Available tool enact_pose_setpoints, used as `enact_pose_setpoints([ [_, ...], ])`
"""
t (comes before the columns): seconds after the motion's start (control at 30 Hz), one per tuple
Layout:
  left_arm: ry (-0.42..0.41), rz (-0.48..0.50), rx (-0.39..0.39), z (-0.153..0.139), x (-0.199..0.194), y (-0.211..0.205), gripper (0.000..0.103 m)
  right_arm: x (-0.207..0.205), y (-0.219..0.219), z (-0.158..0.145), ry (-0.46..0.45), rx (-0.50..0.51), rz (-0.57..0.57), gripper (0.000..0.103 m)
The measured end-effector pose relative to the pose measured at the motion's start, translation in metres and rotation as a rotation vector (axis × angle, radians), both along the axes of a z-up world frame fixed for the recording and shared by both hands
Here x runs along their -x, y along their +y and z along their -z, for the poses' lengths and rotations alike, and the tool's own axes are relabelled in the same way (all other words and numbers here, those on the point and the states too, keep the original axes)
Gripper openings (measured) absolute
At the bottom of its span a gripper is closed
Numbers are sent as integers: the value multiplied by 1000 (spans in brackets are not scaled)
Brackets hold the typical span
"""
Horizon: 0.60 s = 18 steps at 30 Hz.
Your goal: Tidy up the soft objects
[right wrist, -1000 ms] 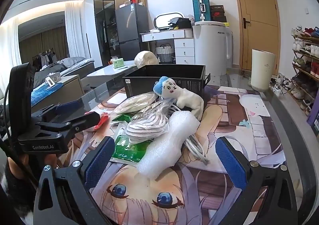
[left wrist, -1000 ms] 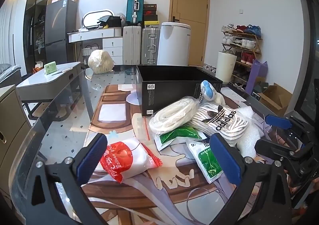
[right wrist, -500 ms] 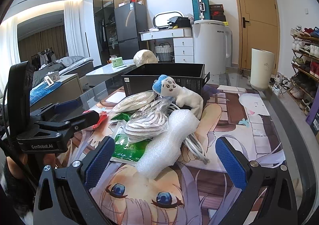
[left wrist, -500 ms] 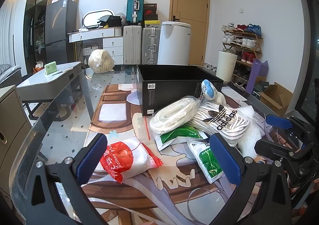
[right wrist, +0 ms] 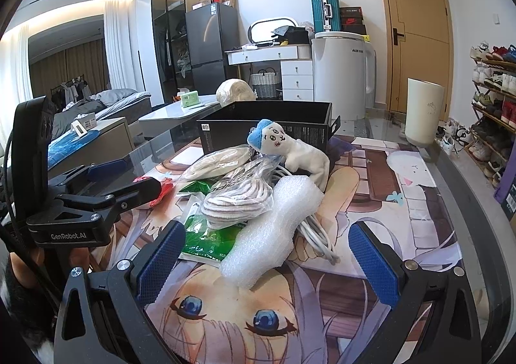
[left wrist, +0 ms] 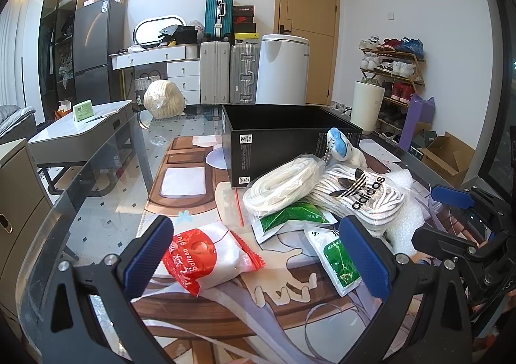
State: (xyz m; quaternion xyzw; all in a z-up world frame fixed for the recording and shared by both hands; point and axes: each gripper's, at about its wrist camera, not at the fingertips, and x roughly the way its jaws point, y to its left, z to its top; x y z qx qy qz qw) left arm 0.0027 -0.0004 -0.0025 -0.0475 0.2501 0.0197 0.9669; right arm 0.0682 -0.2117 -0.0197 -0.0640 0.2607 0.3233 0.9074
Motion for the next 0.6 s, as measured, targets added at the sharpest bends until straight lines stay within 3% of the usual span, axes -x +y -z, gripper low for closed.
enact_pose_setpoints([
  [0.6, 1, 0, -3, 0, 0, 0, 103, 0, 1, 0, -2, 1, 2, 102],
])
